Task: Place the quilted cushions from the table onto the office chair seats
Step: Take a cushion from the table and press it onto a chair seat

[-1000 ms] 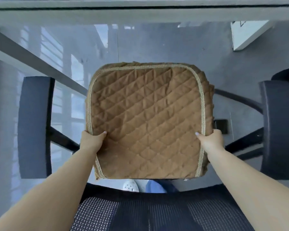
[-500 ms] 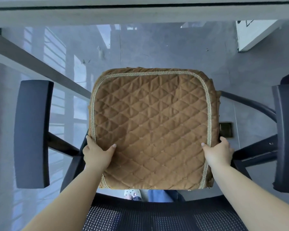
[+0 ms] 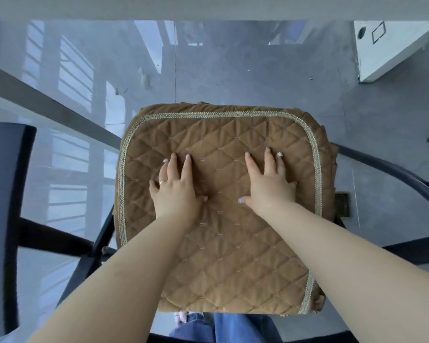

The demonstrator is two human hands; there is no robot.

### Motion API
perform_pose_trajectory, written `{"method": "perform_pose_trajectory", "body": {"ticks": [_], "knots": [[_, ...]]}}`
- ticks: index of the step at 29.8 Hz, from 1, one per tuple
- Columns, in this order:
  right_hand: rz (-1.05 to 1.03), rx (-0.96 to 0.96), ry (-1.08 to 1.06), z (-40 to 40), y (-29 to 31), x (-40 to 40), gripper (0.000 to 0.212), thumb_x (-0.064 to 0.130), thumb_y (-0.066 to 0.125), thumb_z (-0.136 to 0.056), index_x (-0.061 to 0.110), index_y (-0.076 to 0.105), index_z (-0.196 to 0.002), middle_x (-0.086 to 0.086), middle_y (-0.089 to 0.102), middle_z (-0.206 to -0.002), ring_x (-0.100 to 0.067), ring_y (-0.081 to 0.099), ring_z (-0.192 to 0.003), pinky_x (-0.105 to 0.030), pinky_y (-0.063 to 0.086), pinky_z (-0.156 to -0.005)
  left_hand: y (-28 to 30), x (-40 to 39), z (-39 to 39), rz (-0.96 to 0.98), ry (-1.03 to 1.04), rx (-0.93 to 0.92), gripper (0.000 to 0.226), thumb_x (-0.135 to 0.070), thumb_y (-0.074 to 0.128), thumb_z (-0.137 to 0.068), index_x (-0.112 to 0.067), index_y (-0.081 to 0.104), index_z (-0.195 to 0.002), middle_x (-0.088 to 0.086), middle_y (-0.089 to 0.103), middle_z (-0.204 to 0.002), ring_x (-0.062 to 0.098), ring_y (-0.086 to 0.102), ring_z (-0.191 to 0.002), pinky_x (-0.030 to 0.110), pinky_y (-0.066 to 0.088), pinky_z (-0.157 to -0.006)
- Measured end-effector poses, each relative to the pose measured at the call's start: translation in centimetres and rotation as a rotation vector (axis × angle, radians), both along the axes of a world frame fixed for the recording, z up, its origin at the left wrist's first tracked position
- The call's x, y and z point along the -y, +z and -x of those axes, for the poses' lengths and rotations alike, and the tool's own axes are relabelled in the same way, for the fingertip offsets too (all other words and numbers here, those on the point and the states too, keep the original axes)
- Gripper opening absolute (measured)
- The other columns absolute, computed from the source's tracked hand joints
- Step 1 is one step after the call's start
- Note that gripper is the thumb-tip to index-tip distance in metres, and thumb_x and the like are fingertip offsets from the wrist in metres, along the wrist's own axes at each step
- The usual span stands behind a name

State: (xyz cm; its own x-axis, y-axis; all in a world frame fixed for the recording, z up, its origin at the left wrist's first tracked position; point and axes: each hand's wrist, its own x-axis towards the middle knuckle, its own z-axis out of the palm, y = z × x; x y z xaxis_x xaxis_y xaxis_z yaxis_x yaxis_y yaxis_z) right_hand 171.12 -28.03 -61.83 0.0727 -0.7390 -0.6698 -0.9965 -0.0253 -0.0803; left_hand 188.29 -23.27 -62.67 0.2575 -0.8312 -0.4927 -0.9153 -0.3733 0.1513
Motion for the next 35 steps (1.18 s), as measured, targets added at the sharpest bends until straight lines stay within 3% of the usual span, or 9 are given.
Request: {"method": "perform_pose_trajectory", "body": {"ticks": [4, 9, 14, 17, 27, 30, 33, 35], "knots": [[-0.023, -0.061, 0.031, -0.8, -1.8, 0.5, 0.104, 0.050, 0.065, -0.081, 0.038, -0.014, -0.148, -0.007, -0.023, -0.156, -0.032, -0.018, -0.144, -0.072, 0.022, -0.103, -1.6, 0.6, 0.1, -0.026, -0.010, 0.017, 0.100, -0.048, 0.067, -0.082, -0.027, 0.000, -0.153, 0.005, -0.006, -0.162, 0.026, -0.004, -0.149, 0.056, 0.014, -0.116], [0.006, -0.003, 0.004, -0.4, -0.9, 0.0, 0.100, 0.047, 0.065, -0.083, 0.039, -0.009, -0.149, -0.005, -0.022, -0.157, -0.030, -0.017, -0.145, -0.069, 0.021, -0.106, -0.4, 0.2, -0.5, -0.035, -0.058, 0.031, 0.100, -0.049, 0.067, -0.081, -0.028, 0.002, -0.153, 0.004, -0.004, -0.162, 0.027, 0.000, -0.149, 0.053, 0.017, -0.116], [-0.049, 0.036, 0.048, 0.5, 0.5, -7.0, 0.098, 0.046, 0.065, -0.083, 0.039, -0.007, -0.149, -0.006, -0.025, -0.156, -0.030, -0.019, -0.145, -0.063, 0.029, -0.105, 1.5, -6.1, -0.1, -0.169, -0.038, -0.023, 0.101, -0.045, 0.070, -0.080, -0.030, 0.002, -0.153, 0.002, -0.005, -0.162, 0.025, 0.000, -0.149, 0.052, 0.027, -0.113], [-0.096, 0.030, 0.105, 0.8, 0.7, -11.5, 0.100, 0.048, 0.063, -0.083, 0.038, -0.012, -0.148, -0.008, -0.029, -0.155, -0.031, -0.022, -0.144, -0.065, 0.023, -0.108, 2.0, -9.4, 0.7, -0.218, -0.035, -0.025, 0.099, -0.045, 0.067, -0.082, -0.029, 0.000, -0.153, 0.001, -0.010, -0.162, 0.024, -0.004, -0.149, 0.053, 0.026, -0.114], [-0.070, -0.016, 0.157, 0.7, -1.3, -12.5, 0.103, 0.050, 0.066, -0.080, 0.037, -0.009, -0.149, -0.011, -0.020, -0.157, -0.033, -0.017, -0.145, -0.067, 0.026, -0.105, -0.4, -9.3, 0.2, -0.231, -0.101, -0.027, 0.102, -0.044, 0.069, -0.081, -0.027, -0.001, -0.153, 0.005, -0.011, -0.162, 0.027, -0.005, -0.149, 0.056, 0.029, -0.112], [-0.072, 0.012, 0.140, 1.3, -0.2, -11.4, 0.098, 0.044, 0.070, -0.079, 0.036, 0.002, -0.150, -0.009, -0.007, -0.159, -0.031, -0.004, -0.146, -0.057, 0.034, -0.104, 0.8, -8.4, -0.8, -0.237, -0.126, -0.083, 0.095, -0.044, 0.072, -0.078, -0.027, 0.015, -0.153, 0.009, 0.008, -0.162, 0.031, 0.012, -0.147, 0.048, 0.033, -0.111], [-0.050, 0.097, -0.022, 1.8, 2.5, -10.2, 0.081, 0.038, 0.070, -0.082, 0.028, 0.023, -0.148, -0.007, 0.030, -0.149, -0.029, 0.034, -0.134, -0.043, 0.043, -0.097, 3.9, -8.1, -1.3, -0.211, 0.008, -0.295, 0.074, -0.039, 0.074, -0.078, -0.021, 0.042, -0.142, 0.008, 0.050, -0.141, 0.026, 0.047, -0.130, 0.038, 0.041, -0.105], [0.018, 0.203, -0.185, 2.2, 5.4, -9.7, 0.072, 0.039, 0.069, -0.082, 0.026, 0.034, -0.144, -0.005, 0.045, -0.139, -0.027, 0.047, -0.125, -0.039, 0.045, -0.095, 7.4, -8.0, -0.9, -0.131, 0.125, -0.452, 0.066, -0.035, 0.075, -0.079, -0.016, 0.049, -0.137, 0.005, 0.061, -0.130, 0.019, 0.056, -0.120, 0.034, 0.044, -0.101]]}}
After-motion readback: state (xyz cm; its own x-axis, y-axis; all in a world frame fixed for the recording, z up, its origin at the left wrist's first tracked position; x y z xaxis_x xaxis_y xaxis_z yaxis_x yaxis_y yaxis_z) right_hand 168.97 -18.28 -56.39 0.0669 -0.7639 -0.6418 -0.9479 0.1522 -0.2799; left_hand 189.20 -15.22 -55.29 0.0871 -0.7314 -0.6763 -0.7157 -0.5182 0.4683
